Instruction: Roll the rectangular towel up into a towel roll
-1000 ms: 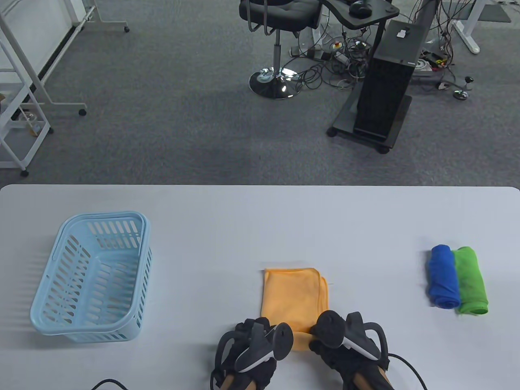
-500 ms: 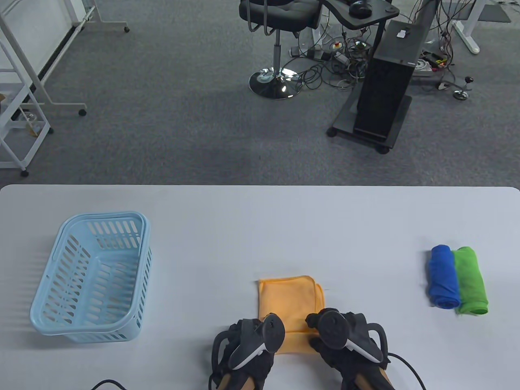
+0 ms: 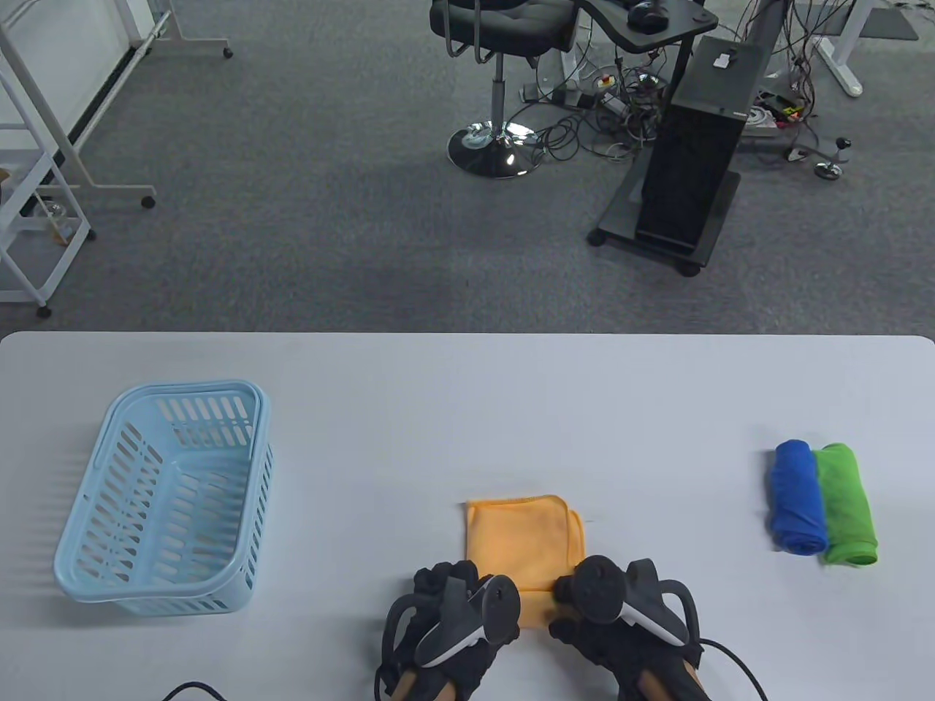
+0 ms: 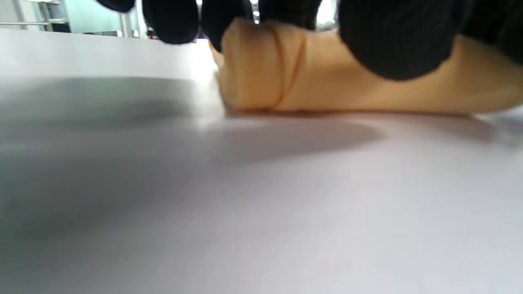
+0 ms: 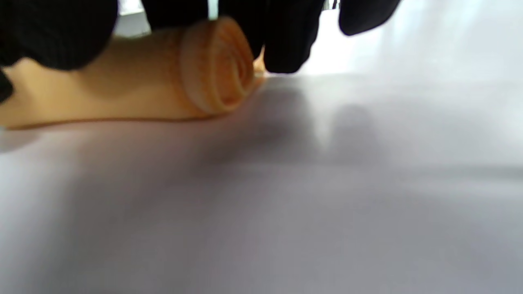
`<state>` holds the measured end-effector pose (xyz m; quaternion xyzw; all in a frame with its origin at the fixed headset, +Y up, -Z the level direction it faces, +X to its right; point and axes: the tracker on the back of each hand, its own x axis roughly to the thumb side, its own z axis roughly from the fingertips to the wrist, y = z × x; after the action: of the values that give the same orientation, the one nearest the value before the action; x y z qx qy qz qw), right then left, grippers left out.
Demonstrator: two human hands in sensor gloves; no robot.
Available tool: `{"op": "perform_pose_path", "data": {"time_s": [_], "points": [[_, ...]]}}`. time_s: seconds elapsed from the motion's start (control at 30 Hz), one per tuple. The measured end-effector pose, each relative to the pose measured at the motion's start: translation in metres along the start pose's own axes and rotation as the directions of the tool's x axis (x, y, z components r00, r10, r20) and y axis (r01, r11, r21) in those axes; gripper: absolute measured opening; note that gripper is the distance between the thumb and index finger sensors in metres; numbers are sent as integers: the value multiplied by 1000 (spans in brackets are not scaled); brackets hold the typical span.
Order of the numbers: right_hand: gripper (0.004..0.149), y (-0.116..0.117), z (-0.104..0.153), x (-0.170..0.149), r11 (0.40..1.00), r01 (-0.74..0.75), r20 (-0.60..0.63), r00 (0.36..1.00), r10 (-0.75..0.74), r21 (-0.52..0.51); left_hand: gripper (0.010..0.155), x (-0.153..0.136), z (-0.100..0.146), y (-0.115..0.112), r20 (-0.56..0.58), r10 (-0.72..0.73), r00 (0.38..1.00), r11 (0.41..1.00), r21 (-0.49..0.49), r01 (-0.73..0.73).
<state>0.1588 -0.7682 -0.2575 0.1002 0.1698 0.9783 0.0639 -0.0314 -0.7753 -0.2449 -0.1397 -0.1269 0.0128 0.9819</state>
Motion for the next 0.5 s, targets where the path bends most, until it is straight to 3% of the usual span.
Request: {"op": "perform_pose_path", "data": {"time_s": [0.07,0.13,0.3,0.5], "points": [[78,3,-2,1,998,-40,-7,999,40,49,80,4,-1,-2,-6,-82,997,997,-18,82],[74,3,-1,3,998,-60,-24,998,60,17,73,5,0,-1,-7,-96,995,995,13,96],[65,0,-1,1,999,-12,3,1000,12,-50,63,-1,1,3,-32,2,999,999,47,0],[60,-2,-2,-3,999,43,20,999,-43,-11,58,-10,2,7,-36,90,995,993,76,-87]]}}
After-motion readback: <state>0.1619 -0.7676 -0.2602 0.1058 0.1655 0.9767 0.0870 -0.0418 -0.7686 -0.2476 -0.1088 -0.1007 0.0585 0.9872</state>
